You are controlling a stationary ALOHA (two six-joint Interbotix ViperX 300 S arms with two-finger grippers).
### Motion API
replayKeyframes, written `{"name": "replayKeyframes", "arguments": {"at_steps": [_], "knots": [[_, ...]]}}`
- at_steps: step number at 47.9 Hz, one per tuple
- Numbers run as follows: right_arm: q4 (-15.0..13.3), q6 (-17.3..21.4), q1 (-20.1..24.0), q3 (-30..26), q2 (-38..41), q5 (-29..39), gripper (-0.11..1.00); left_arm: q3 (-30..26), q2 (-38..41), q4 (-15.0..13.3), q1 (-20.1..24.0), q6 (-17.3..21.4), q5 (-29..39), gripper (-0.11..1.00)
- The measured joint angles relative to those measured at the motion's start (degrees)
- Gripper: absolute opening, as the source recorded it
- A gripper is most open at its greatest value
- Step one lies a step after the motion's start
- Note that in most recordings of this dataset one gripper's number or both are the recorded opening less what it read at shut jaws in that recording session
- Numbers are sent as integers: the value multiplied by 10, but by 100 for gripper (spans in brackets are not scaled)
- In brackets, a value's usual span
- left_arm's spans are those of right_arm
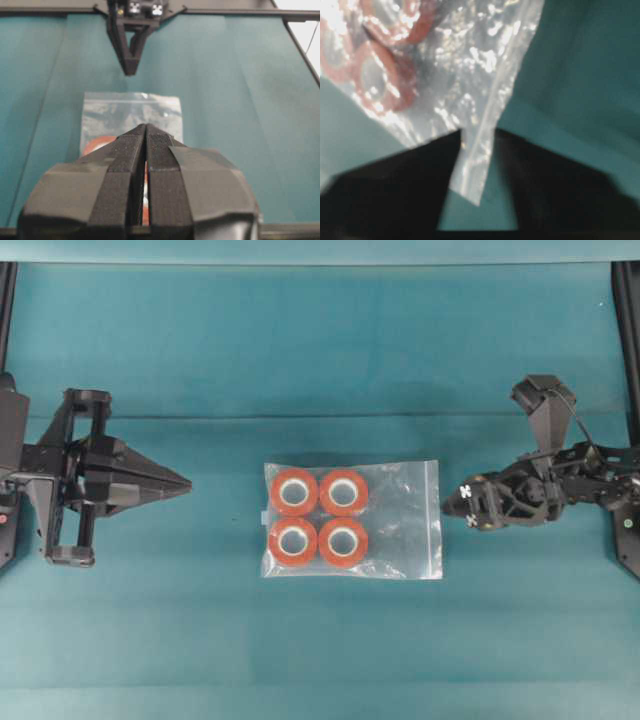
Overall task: Hand over the clear zip bag and make it stand upright.
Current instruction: 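Move the right gripper to the right edge of the clear zip bag, then close the right gripper on the bag's right edge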
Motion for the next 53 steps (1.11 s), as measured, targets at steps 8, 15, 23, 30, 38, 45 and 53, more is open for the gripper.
{"name": "replayKeyframes", "arguments": {"at_steps": [8, 15, 23, 30, 38, 45, 53], "knots": [[11, 11, 9, 3, 9, -36, 93, 0, 0, -1, 4, 0, 3, -1], [28, 45, 42, 16, 35, -79, 94, 0, 1, 0, 7, 0, 7, -1], [30, 87, 76, 17, 75, -137, 94, 0, 1, 0, 11, 0, 8, -1], [31, 106, 91, 2, 119, -174, 94, 0, 1, -1, 16, 0, 8, -1], [30, 113, 99, -22, 155, -196, 94, 0, 2, -1, 18, 0, 10, -1], [29, 113, 101, -51, 185, -203, 94, 0, 1, 0, 20, 0, 10, -1], [29, 113, 102, -62, 195, -204, 94, 0, 1, 0, 21, 0, 10, -1]]}}
